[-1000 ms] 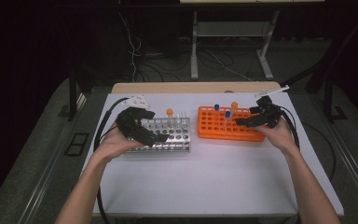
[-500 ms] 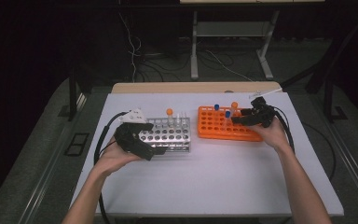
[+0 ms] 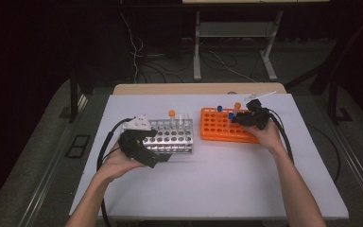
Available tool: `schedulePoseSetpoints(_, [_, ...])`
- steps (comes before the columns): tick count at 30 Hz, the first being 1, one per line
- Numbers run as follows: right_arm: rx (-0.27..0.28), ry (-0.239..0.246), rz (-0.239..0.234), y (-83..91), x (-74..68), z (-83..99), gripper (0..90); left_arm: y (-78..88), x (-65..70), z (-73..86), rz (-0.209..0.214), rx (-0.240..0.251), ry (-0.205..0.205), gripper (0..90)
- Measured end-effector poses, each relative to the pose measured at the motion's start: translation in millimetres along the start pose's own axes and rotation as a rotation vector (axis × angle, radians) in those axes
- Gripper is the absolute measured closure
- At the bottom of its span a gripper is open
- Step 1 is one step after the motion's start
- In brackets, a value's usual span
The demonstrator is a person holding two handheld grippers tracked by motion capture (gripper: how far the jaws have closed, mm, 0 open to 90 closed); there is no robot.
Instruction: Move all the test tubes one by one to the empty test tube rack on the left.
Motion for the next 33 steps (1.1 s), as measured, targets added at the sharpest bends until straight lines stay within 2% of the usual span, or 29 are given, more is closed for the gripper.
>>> schedulePoseSetpoints(1, [0.004,0.000,-0.009,-0.2,-1.0,-0.7,72.8,0.1,0.1,-0.1,-0.001,0.001,-0.002,0.0])
schedulePoseSetpoints(5, [-0.002,0.022,0.018,0.1,-3.6,-4.5,73.5,0.5,0.5,0.1,-0.004,0.001,-0.003,0.0])
schedulePoseSetpoints(9, [-0.003,0.041,0.037,8.3,-5.0,-12.0,73.6,0.6,0.2,-0.8,-0.001,0.003,-0.001,0.0])
schedulePoseSetpoints(14, [0.003,0.070,0.068,27.5,-6.8,-24.2,73.7,0.2,-0.7,-1.6,-0.004,0.002,-0.001,0.0])
schedulePoseSetpoints(20, [0.018,0.063,0.081,53.9,-6.2,-29.1,73.7,-1.6,-0.2,-3.4,-0.001,0.001,-0.006,0.0])
schedulePoseSetpoints(24, [0.024,0.057,0.058,70.4,-11.5,-29.4,73.7,-1.9,0.8,-6.4,0.002,-0.002,-0.010,0.0])
schedulePoseSetpoints(26, [0.017,0.059,0.032,79.2,-17.4,-29.3,73.7,-2.3,0.4,-7.5,0.006,-0.003,-0.012,0.0])
schedulePoseSetpoints(33, [0.022,0.124,-0.014,108.1,-45.9,-33.7,73.6,-5.1,1.2,-9.4,0.006,-0.008,-0.017,0.0])
Point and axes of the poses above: each handheld gripper's, and its own axes: y roughly backward along the jaws, z roughly out of its underside, x roughly to its right, the point moved 4 cm from there along -y, roughly forward along the jaws, and after that the axes turned 13 degrees about y, right-handed, at the moved point
